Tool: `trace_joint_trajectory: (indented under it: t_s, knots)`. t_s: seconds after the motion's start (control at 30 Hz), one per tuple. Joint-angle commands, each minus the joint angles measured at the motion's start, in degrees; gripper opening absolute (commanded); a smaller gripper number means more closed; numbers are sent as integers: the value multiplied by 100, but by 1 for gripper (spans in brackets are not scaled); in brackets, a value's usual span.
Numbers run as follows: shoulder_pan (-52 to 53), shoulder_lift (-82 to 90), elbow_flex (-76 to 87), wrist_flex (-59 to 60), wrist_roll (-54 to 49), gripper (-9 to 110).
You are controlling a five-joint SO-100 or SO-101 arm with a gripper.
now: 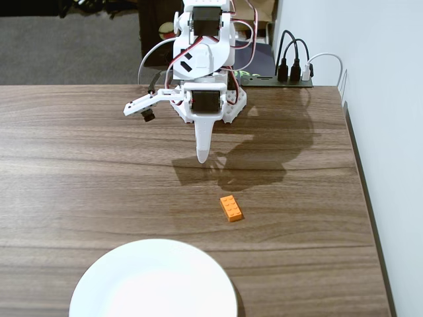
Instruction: Grasp a lego block and put it on the plate.
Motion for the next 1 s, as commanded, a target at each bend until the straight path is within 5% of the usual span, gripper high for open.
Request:
trace_joint_trajectory:
  t_s: [0.0, 0.3, 0.97]
  knots:
    - [9, -563, -545, -105, -132, 1]
    - [18, -2487, -1670, -202, -712, 1]
    - [176, -4623, -2962, -501, -4544, 1]
